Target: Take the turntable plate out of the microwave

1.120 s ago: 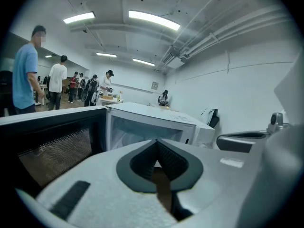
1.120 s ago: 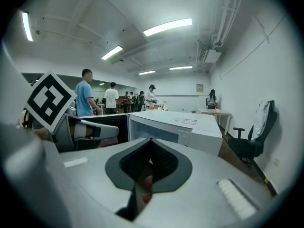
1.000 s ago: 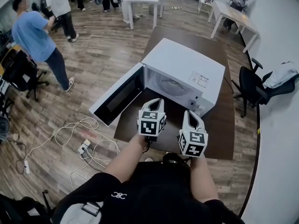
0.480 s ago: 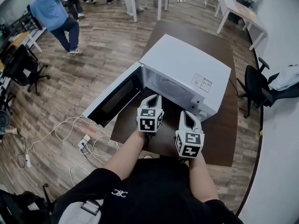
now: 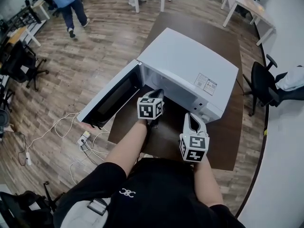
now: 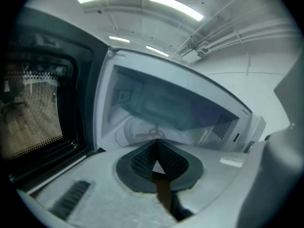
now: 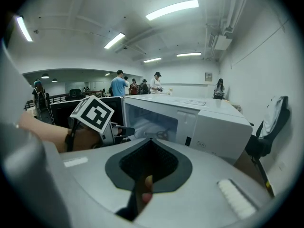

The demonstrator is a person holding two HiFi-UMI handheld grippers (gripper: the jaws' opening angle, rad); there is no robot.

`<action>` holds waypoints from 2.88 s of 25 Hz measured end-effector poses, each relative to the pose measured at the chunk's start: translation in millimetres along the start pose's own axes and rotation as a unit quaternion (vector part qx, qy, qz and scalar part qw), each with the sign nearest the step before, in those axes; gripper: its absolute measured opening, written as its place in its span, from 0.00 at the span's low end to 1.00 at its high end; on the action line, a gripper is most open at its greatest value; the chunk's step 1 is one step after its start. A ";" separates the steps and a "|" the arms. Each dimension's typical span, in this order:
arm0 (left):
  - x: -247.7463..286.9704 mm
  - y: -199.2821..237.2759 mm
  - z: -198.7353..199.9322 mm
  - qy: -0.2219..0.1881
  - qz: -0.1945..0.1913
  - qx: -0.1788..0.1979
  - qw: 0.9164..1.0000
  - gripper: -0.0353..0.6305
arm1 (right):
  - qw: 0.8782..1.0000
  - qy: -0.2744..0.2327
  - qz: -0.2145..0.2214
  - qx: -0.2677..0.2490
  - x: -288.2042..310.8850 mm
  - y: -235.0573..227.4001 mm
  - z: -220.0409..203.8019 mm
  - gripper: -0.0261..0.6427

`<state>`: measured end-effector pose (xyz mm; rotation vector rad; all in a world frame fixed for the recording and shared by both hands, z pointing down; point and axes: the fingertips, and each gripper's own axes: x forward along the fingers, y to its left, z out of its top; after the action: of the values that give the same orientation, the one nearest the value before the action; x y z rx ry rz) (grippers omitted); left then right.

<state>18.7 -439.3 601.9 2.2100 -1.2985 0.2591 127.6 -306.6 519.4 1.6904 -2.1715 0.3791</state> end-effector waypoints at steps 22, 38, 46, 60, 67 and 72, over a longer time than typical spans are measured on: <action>62.1 61.6 -20.6 -0.019 -0.067 -0.418 0.906 0.21 | 0.999 0.034 0.004 -0.003 14.0 -16.5 -21.7 0.05; 72.8 58.7 -13.9 -0.011 -0.096 -0.486 0.869 0.23 | 0.999 0.038 0.002 -0.019 16.9 -15.2 -22.7 0.05; 74.7 55.4 -13.5 0.000 -0.099 -0.501 0.860 0.23 | 0.999 0.038 0.008 -0.019 16.2 -12.0 -24.4 0.05; 103.9 20.4 -4.7 0.015 -0.163 -0.537 0.827 0.24 | 0.999 0.038 -0.010 -0.025 12.5 -24.1 -24.7 0.05; 115.3 4.5 -8.3 0.026 -0.168 -0.538 0.826 0.09 | 0.998 0.041 -0.026 -0.032 8.4 -32.9 -25.5 0.05; 110.9 3.0 -6.0 0.007 -0.192 -0.527 0.828 0.09 | 0.998 0.039 -0.033 -0.035 7.8 -36.0 -23.4 0.05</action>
<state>73.6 -519.5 655.6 1.4038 -0.6515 -0.4992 163.5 -312.4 543.5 1.6774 -2.0440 0.3419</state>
